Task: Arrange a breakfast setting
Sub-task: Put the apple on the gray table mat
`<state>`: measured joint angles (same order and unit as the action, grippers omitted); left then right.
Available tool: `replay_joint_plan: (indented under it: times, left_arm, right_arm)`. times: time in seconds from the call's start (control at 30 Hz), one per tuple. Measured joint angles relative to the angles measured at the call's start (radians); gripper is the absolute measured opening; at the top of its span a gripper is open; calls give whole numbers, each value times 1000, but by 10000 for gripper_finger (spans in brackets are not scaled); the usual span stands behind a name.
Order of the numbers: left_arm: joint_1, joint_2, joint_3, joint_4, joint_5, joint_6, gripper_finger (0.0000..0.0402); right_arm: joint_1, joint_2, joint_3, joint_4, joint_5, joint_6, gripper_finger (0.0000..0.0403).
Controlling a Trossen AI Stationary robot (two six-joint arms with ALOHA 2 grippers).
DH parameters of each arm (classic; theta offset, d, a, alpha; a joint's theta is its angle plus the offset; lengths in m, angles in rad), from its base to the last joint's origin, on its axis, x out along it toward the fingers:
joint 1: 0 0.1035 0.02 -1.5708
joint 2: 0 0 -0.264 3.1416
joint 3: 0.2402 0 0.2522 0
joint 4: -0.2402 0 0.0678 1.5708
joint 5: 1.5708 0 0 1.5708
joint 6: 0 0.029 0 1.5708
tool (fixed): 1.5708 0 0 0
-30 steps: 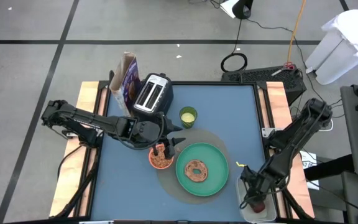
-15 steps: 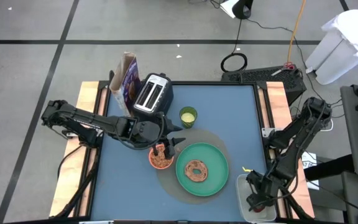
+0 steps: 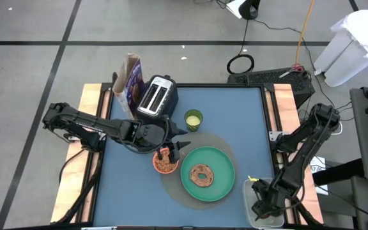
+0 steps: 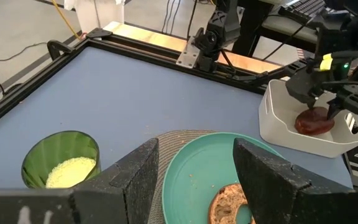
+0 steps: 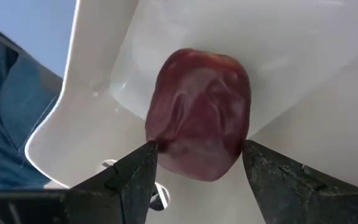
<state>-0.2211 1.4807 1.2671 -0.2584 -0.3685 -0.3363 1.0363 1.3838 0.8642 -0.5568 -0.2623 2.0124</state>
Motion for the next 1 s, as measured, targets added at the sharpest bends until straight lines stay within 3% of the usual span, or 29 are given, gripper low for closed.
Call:
replay_joint_plan:
  times: [1.0]
  left_arm:
    - [-7, 0, 0, 0, 0, 18, 214]
  right_arm:
    - [0, -1, 0, 10, 3, -62, 247]
